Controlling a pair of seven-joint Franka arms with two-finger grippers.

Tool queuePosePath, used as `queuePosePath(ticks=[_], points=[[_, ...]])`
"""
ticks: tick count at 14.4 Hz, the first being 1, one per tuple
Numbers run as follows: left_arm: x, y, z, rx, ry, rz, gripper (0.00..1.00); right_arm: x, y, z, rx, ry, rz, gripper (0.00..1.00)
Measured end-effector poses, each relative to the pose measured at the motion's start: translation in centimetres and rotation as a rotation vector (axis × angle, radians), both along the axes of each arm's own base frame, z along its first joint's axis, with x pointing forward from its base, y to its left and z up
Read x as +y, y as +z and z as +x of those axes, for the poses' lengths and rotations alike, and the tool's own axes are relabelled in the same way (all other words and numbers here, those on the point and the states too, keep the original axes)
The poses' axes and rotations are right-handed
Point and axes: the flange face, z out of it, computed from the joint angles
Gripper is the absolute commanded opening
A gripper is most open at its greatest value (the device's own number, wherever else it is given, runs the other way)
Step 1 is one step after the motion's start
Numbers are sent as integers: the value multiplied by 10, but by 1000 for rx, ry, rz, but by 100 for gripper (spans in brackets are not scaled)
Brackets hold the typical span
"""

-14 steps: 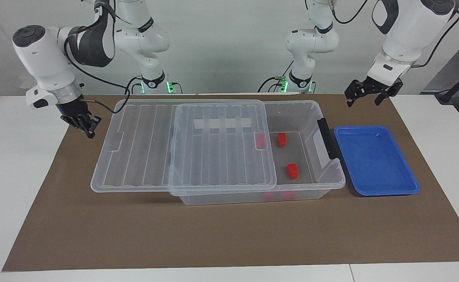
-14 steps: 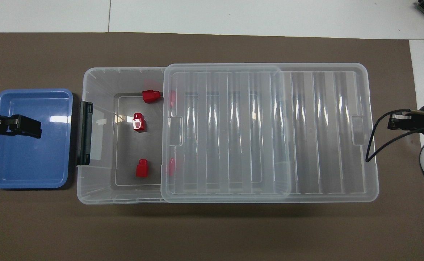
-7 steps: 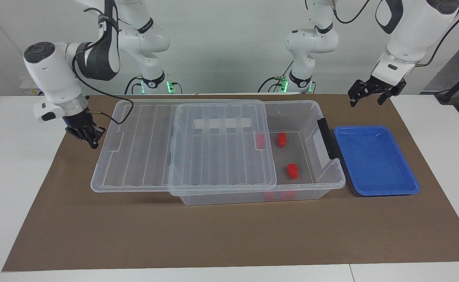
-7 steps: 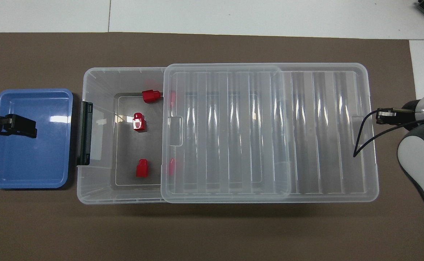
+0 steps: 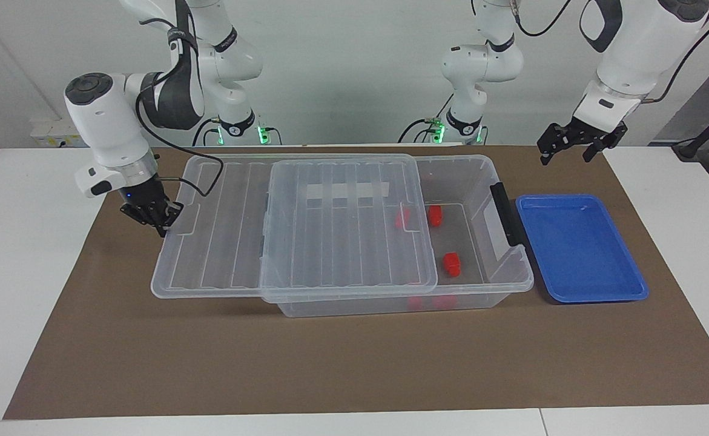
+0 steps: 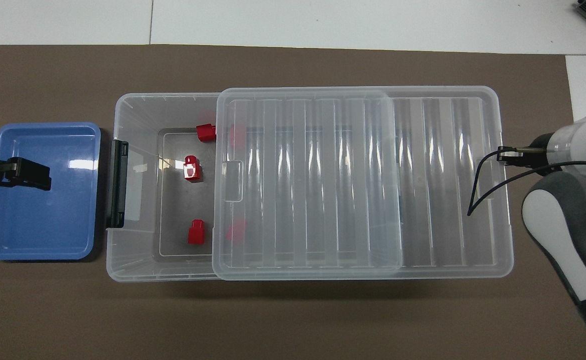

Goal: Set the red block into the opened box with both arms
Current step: 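Slide the clear lid toward the left gripper to close the box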

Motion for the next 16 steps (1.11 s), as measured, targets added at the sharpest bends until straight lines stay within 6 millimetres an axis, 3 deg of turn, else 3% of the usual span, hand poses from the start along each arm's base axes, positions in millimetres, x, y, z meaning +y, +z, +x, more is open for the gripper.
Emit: queuePosePath(ticks=[4, 13, 16], points=[[0, 1, -1, -2, -1, 0, 100, 12, 0, 0, 2, 25, 0, 0], [-6, 3, -2, -4, -2, -34, 100, 101, 0, -4, 2, 93, 14, 0], [-5, 3, -2, -4, -2, -34, 100, 119, 0, -6, 2, 112, 16, 0]])
